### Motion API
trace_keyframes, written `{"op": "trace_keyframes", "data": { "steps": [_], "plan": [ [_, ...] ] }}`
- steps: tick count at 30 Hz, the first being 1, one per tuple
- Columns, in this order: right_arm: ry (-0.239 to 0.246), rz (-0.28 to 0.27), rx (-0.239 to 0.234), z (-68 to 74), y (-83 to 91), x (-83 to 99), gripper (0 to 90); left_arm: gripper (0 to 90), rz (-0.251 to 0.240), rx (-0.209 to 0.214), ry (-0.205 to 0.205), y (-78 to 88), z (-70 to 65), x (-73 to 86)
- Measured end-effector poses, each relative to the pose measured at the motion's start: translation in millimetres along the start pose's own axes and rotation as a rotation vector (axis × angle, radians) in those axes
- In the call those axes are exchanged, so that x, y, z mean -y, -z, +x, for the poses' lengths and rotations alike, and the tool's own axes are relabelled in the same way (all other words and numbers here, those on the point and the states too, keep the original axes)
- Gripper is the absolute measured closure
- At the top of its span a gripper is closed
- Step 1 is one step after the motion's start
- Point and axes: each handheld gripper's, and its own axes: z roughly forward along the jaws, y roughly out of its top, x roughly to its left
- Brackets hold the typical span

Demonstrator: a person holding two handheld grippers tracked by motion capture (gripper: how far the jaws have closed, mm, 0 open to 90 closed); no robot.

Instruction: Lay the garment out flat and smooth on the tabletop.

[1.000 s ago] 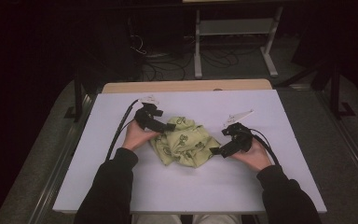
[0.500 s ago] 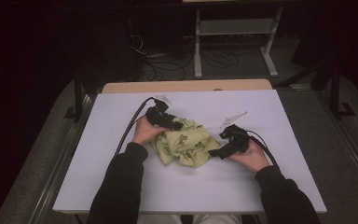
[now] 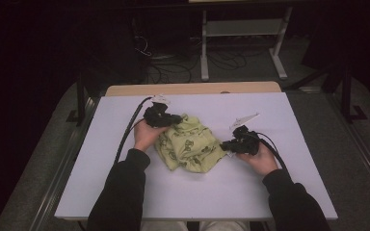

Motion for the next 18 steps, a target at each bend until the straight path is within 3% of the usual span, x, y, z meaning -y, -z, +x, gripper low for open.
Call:
{"op": "trace_keyframes", "data": {
  "steps": [1, 2, 3, 4, 7, 9, 10, 17, 18],
  "plan": [
    [-0.01, 0.007, 0.017, -1.8, 4.1, 0.6, 85.5, 82.6, -0.039, -0.017, 0.017, 13.1, 1.5, 2.1],
    [-0.01, 0.007, 0.017, -1.8, 4.1, 0.6, 85.5, 82.6, -0.039, -0.017, 0.017, 13.1, 1.5, 2.1],
    [-0.033, 0.009, 0.008, -4.9, 7.2, 1.4, 85.4, 82.6, -0.074, -0.038, 0.028, 25.8, 1.7, 5.3],
    [-0.043, 0.009, 0.006, -6.2, 8.6, 1.7, 85.4, 82.6, -0.074, -0.038, 0.028, 25.8, 1.7, 5.3],
    [-0.096, 0.018, -0.001, -12.0, 14.9, 2.6, 85.3, 82.6, -0.11, -0.08, 0.034, 58.1, 2.0, 15.0],
    [-0.104, 0.018, 0.005, -13.9, 16.7, 3.1, 85.4, 82.6, -0.121, -0.087, 0.038, 64.0, 2.0, 17.1],
    [-0.124, 0.033, 0.013, -16.8, 19.3, 4.3, 85.4, 82.6, -0.157, -0.086, 0.059, 79.6, 2.7, 23.9],
    [-0.177, 0.058, 0.03, -25.3, 22.1, 8.2, 85.4, 82.6, -0.203, -0.123, 0.077, 113.2, -3.1, 49.9],
    [-0.186, 0.061, 0.037, -26.3, 21.9, 9.1, 85.5, 82.6, -0.223, -0.13, 0.092, 122.5, -3.7, 60.1]
  ]
}}
